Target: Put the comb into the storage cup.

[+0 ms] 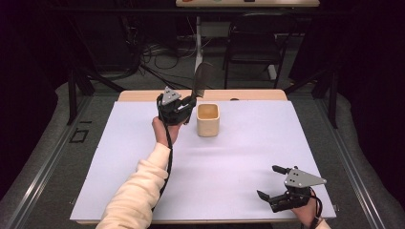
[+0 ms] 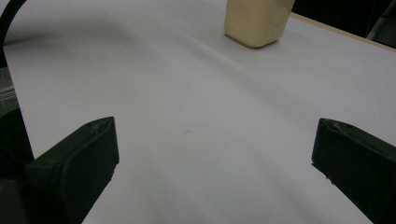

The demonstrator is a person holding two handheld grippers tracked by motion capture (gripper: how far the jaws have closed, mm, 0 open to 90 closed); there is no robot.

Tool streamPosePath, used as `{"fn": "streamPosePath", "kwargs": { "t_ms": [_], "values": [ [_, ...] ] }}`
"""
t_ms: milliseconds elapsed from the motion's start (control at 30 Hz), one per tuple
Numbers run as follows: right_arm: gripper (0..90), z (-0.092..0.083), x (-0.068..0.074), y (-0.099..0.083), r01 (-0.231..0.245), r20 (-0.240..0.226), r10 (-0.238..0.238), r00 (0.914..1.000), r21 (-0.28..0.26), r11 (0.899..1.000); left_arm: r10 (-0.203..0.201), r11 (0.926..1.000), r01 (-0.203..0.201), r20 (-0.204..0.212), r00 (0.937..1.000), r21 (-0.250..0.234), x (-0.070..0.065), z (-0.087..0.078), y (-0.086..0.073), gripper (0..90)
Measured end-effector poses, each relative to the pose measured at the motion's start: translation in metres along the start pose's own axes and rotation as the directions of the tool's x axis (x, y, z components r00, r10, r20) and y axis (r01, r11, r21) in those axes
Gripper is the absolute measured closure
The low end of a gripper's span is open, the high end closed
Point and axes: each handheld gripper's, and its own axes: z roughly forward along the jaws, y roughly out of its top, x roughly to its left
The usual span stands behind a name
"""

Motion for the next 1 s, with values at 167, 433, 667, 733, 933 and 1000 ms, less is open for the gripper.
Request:
{"fn": "streamPosePath", "kwargs": {
  "t_ms": [167,433,667,733,933,1000],
  "values": [
    [0.3,0.0,0.0,0.0,0.001,0.0,-0.001,1.0,-0.001,1.0,-0.009,0.9999,0.009,0.006,0.9999,-0.005,-0.001,0.004,0.002,71.9],
    [0.3,0.0,0.0,0.0,0.002,-0.001,-0.002,1.0,-0.001,1.0,-0.017,0.9997,0.018,0.008,0.9998,-0.015,-0.004,0.009,0.006,72.0],
    [0.3,0.0,0.0,0.0,0.004,0.0,-0.004,1.0,0.001,1.0,-0.023,0.9994,0.024,0.012,0.9997,-0.023,-0.005,0.012,0.008,71.9],
    [0.3,0.0,-0.001,0.0,0.005,-0.001,-0.005,1.0,0.001,1.0,-0.029,0.9991,0.029,0.012,0.9995,-0.03,-0.005,0.013,0.008,71.9],
    [0.4,0.0,-0.001,0.0,0.005,-0.001,-0.005,1.0,0.0,1.0,-0.036,0.9985,0.037,0.021,0.9991,-0.04,-0.006,0.016,0.01,72.0],
    [0.5,0.0,-0.001,0.0,0.005,-0.002,-0.005,1.0,0.0,1.0,-0.043,0.998,0.044,0.026,0.9988,-0.046,-0.007,0.018,0.011,72.0]
  ]
}}
